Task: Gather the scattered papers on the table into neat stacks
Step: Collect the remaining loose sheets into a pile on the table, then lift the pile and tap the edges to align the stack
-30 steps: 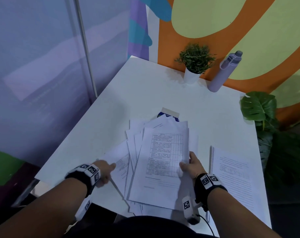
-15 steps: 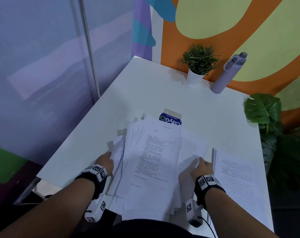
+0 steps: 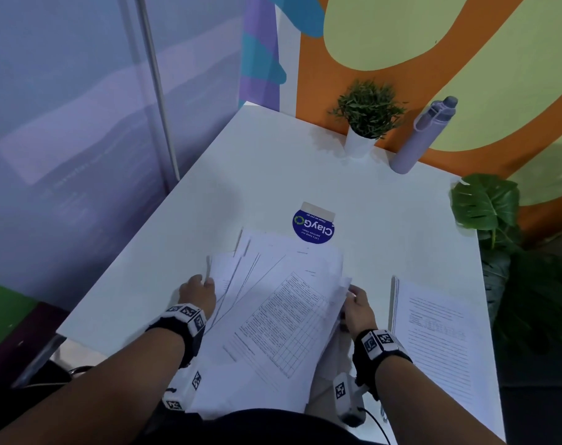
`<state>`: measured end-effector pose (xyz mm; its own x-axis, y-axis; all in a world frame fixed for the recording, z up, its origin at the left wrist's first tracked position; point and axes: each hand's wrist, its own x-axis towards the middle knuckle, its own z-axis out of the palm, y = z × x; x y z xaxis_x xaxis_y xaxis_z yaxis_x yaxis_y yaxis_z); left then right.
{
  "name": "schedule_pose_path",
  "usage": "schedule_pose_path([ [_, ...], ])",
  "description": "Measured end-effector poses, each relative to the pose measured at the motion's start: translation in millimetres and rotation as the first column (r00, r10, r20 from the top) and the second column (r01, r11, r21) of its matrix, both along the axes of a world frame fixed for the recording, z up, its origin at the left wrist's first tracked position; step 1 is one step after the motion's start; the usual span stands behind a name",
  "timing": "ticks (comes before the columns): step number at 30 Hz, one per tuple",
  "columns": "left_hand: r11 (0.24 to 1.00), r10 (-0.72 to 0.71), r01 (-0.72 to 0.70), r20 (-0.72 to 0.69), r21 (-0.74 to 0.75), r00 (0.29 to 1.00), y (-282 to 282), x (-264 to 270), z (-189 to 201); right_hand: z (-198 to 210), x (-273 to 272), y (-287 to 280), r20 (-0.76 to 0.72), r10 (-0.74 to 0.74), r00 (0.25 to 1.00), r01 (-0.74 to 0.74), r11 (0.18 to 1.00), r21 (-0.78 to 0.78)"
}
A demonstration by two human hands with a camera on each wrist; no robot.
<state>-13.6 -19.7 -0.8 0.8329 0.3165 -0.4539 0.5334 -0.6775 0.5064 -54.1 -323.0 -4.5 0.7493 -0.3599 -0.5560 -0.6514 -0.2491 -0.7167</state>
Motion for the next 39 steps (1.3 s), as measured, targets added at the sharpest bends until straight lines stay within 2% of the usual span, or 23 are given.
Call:
schedule_pose_path([
  [2, 0.999, 0.007, -0.010, -0.062, -0.053, 0.998, -1.9, -5.5, -2.2, -0.5, -2.8, 1.9, -0.014, -0.105, 0.994, 0.106, 0.993, 0.044],
  [5, 0.979, 0.040, -0.057, -0.090, -0.197, 0.995, -6.1, -19.9, -8.8, -1.9, -13.6, 12.5, -0.039, 0.029, 0.999, -0.032, 0.997, -0.069],
  [7, 0.946, 0.062, -0.090, -0.099, -0.313, 0.993, -10.1, -28.0, -13.3, -4.4, -22.3, 20.7, -0.048, 0.133, 0.990, -0.137, 0.987, -0.086],
  [11, 0.939, -0.044, 0.009, -0.093, -0.343, 0.995, -15.8, -32.3, -18.1, -6.8, -25.3, 21.6, -0.075, 0.268, 0.960, -0.275, 0.955, -0.107],
  [13, 0.939, -0.091, 0.066, -0.059, -0.337, 0.994, -14.4, -31.6, -18.9, -1.8, -23.2, 15.8, -0.015, 0.235, 0.972, -0.235, 0.966, -0.103],
  [16, 0.937, -0.103, 0.091, -0.019, -0.336, 0.994, -6.5, -25.6, -21.0, 4.9, -16.4, 5.1, 0.094, 0.110, 0.990, -0.097, 0.986, -0.134],
  [18, 0.921, -0.027, 0.010, -0.038, -0.390, 0.999, -1.2, -21.3, -20.7, 4.8, -10.5, 0.5, 0.134, 0.057, 0.989, -0.039, 0.990, -0.135],
  [21, 0.848, 0.150, -0.190, -0.120, -0.495, 0.981, 0.9, -19.1, -22.8, 5.3, -3.8, 1.9, 0.141, 0.055, 0.989, -0.047, 0.997, -0.063],
  [23, 0.866, 0.146, -0.179, -0.106, -0.466, 0.984, -2.7, -20.5, -23.1, 6.3, -3.1, 9.3, 0.109, 0.127, 0.986, -0.117, 0.989, -0.086],
  [27, 0.908, 0.081, -0.131, -0.140, -0.398, 0.987, -12.3, -26.7, -21.5, -6.0, -9.4, 17.3, -0.105, 0.227, 0.968, -0.250, 0.895, -0.370],
  [30, 0.916, 0.015, -0.063, -0.123, -0.397, 0.992, -17.6, -32.0, -18.7, -7.3, -17.6, 22.4, -0.234, 0.303, 0.924, -0.371, 0.857, -0.358],
  [33, 0.916, -0.056, 0.014, -0.092, -0.400, 0.994, -21.5, -34.3, -14.7, -15.1, -21.7, 30.7, -0.253, 0.480, 0.840, -0.542, 0.768, -0.342],
  [35, 0.924, -0.087, 0.066, -0.039, -0.375, 0.995, -22.0, -34.8, -6.9, -11.8, -19.6, 34.1, -0.264, 0.533, 0.804, -0.595, 0.731, -0.336],
  [37, 0.911, -0.098, 0.109, 0.047, -0.398, 0.994, -22.1, -34.4, 5.9, -4.8, -15.5, 30.0, -0.237, 0.509, 0.828, -0.561, 0.770, -0.305],
  [39, 0.890, -0.106, 0.156, 0.138, -0.429, 0.985, -21.6, -32.0, 23.2, 7.0, -11.6, 21.8, -0.127, 0.431, 0.893, -0.447, 0.881, -0.154],
])
